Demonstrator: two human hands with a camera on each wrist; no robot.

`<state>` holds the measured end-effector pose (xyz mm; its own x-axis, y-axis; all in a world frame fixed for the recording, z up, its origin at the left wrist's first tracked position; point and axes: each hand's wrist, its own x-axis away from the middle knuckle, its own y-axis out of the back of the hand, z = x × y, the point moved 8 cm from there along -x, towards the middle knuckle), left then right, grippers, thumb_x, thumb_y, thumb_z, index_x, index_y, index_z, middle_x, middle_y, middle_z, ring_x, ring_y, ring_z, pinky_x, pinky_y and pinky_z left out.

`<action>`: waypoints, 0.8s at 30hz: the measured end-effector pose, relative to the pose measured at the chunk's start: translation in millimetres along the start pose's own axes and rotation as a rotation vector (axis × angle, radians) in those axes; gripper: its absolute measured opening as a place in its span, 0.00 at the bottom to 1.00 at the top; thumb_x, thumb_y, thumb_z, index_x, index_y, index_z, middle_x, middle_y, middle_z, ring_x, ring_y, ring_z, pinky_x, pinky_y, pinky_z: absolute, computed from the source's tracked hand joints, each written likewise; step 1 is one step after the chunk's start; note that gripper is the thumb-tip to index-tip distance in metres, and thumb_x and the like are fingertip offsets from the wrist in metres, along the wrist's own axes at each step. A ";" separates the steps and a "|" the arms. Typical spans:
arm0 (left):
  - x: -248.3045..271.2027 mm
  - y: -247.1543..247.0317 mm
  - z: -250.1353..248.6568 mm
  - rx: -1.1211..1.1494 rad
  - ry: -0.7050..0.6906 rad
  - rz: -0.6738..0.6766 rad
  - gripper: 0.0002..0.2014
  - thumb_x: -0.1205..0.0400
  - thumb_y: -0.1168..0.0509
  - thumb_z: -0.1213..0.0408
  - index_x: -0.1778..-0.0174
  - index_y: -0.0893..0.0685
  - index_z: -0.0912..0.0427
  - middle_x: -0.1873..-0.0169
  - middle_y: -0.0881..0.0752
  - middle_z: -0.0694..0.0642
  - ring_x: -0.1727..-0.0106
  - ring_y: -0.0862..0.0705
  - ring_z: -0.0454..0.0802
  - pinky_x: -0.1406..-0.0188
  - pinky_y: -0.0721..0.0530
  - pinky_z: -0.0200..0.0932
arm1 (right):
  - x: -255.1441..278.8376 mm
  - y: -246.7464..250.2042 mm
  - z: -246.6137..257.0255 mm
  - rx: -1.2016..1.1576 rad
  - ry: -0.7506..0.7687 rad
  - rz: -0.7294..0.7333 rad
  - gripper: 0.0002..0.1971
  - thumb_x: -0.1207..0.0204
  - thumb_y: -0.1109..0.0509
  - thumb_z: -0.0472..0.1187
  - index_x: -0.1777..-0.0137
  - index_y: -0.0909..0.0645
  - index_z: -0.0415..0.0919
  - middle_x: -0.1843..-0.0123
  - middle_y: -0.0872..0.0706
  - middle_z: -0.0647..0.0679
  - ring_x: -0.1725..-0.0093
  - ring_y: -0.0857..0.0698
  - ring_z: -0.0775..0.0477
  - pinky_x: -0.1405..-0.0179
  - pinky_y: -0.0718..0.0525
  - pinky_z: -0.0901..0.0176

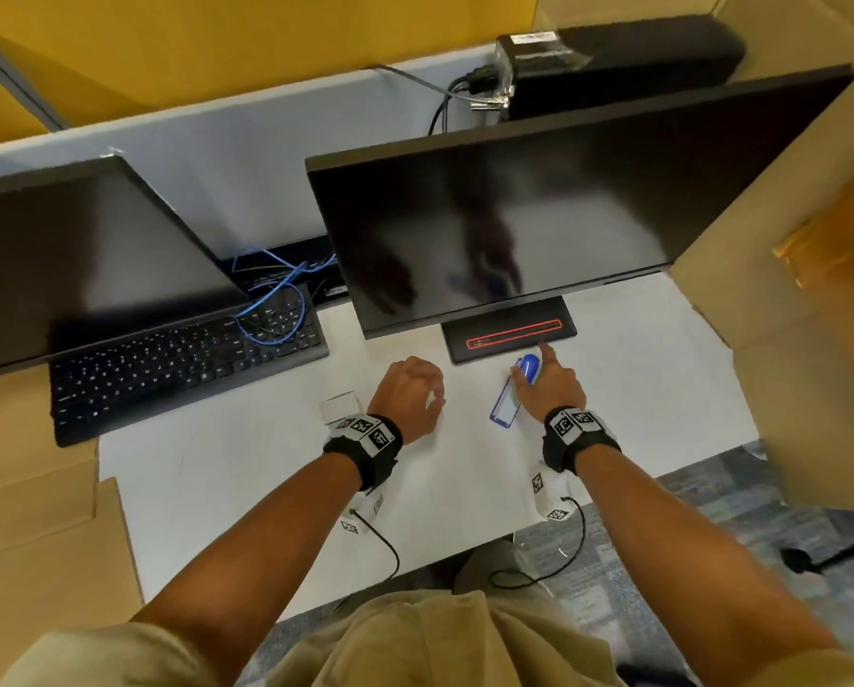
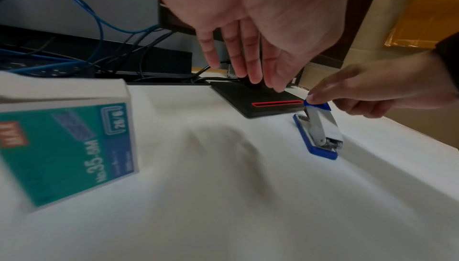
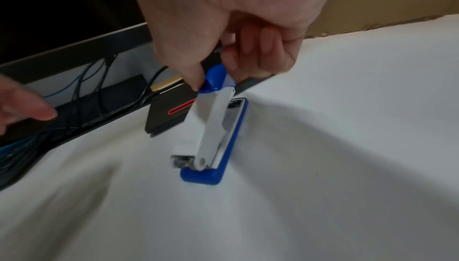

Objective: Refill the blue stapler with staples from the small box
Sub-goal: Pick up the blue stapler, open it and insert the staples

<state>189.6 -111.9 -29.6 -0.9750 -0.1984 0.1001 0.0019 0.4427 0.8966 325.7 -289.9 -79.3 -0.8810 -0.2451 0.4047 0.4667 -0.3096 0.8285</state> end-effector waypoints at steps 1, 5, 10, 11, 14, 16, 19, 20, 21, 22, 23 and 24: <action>-2.3 -2.4 -2.7 0.001 -0.008 0.003 0.05 0.24 0.32 0.62 0.59 0.12 0.56 0.46 0.12 0.51 0.39 0.19 0.52 0.34 0.25 0.50 | -1.2 -0.8 -1.1 -0.036 0.006 0.009 0.31 0.21 0.35 0.58 0.23 0.34 0.43 0.41 0.14 0.36 0.43 0.15 0.32 0.44 0.15 0.44; -6.4 -12.6 -8.5 0.015 -0.005 0.041 0.06 0.22 0.34 0.60 0.55 0.13 0.56 0.44 0.13 0.51 0.40 0.20 0.51 0.38 0.24 0.45 | -1.9 -0.2 3.1 -0.088 -0.005 0.005 0.30 0.28 0.29 0.63 0.38 0.24 0.39 0.48 0.14 0.39 0.50 0.15 0.36 0.49 0.14 0.47; -5.4 -24.9 -13.1 0.029 0.015 0.139 0.09 0.20 0.36 0.62 0.49 0.14 0.59 0.43 0.14 0.54 0.42 0.18 0.54 0.42 0.19 0.45 | 5.9 -15.4 19.5 0.003 0.041 0.074 0.36 0.39 0.29 0.74 0.52 0.22 0.39 0.59 0.15 0.42 0.61 0.16 0.42 0.61 0.17 0.55; -4.6 -28.2 -14.4 0.011 0.013 0.173 0.09 0.20 0.36 0.62 0.48 0.14 0.59 0.44 0.14 0.55 0.43 0.18 0.55 0.42 0.18 0.46 | 8.8 -20.9 23.3 0.019 0.059 0.091 0.36 0.39 0.30 0.75 0.54 0.22 0.40 0.61 0.15 0.43 0.63 0.16 0.44 0.63 0.18 0.56; -1.0 -33.2 -9.3 0.003 0.058 0.217 0.11 0.19 0.36 0.63 0.44 0.16 0.61 0.45 0.15 0.57 0.46 0.17 0.56 0.44 0.15 0.49 | 18.0 -36.5 33.2 0.058 0.096 0.126 0.35 0.39 0.33 0.77 0.57 0.24 0.41 0.64 0.17 0.45 0.65 0.19 0.46 0.65 0.21 0.57; 2.0 -32.2 -3.7 0.018 0.086 0.212 0.10 0.20 0.36 0.63 0.45 0.17 0.60 0.45 0.15 0.57 0.47 0.16 0.56 0.47 0.15 0.48 | 23.2 -46.1 40.4 0.070 0.113 0.147 0.34 0.37 0.34 0.76 0.57 0.25 0.42 0.63 0.18 0.46 0.64 0.18 0.46 0.64 0.21 0.57; 6.4 -28.5 5.4 0.039 0.131 0.209 0.10 0.22 0.33 0.64 0.46 0.24 0.56 0.49 0.15 0.55 0.53 0.16 0.55 0.52 0.14 0.48 | 30.7 -57.4 53.6 0.064 0.148 0.175 0.32 0.35 0.33 0.74 0.56 0.25 0.41 0.63 0.18 0.46 0.63 0.18 0.45 0.62 0.20 0.57; 8.1 -28.3 8.0 0.038 0.149 0.220 0.13 0.23 0.32 0.65 0.46 0.28 0.55 0.51 0.15 0.56 0.56 0.16 0.56 0.54 0.13 0.49 | 33.3 -60.5 59.2 0.064 0.171 0.185 0.31 0.34 0.33 0.73 0.57 0.25 0.41 0.64 0.19 0.46 0.63 0.18 0.45 0.62 0.20 0.57; 9.0 -28.4 9.8 0.034 0.165 0.231 0.16 0.23 0.32 0.65 0.46 0.31 0.53 0.53 0.14 0.56 0.59 0.17 0.56 0.56 0.12 0.51 | 35.2 -63.2 64.5 0.060 0.196 0.194 0.30 0.32 0.33 0.72 0.58 0.25 0.41 0.64 0.19 0.46 0.64 0.19 0.45 0.62 0.20 0.57; 9.8 -28.4 11.5 0.032 0.178 0.239 0.18 0.24 0.31 0.65 0.45 0.33 0.52 0.55 0.14 0.56 0.62 0.17 0.56 0.57 0.12 0.52 | 36.8 -64.9 69.7 0.048 0.225 0.199 0.28 0.30 0.33 0.70 0.60 0.24 0.41 0.65 0.20 0.46 0.65 0.20 0.45 0.63 0.20 0.56; 11.0 -28.5 13.6 0.028 0.191 0.244 0.20 0.25 0.30 0.64 0.44 0.34 0.52 0.56 0.13 0.56 0.62 0.16 0.57 0.57 0.11 0.54 | 38.4 -67.7 75.0 0.025 0.255 0.210 0.26 0.27 0.34 0.67 0.62 0.24 0.41 0.66 0.20 0.46 0.66 0.20 0.45 0.63 0.21 0.56; 12.3 -29.3 16.2 0.016 0.199 0.252 0.21 0.25 0.30 0.63 0.42 0.34 0.52 0.57 0.12 0.57 0.62 0.15 0.58 0.57 0.11 0.53 | 39.5 -71.0 79.8 -0.011 0.292 0.227 0.24 0.23 0.37 0.64 0.63 0.23 0.41 0.66 0.19 0.46 0.66 0.20 0.45 0.62 0.21 0.55</action>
<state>173.9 -113.1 -61.6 -0.8817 -0.2473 0.4019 0.2329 0.5127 0.8264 251.6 -204.3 -91.2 -0.6962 -0.5599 0.4493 0.6502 -0.2265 0.7252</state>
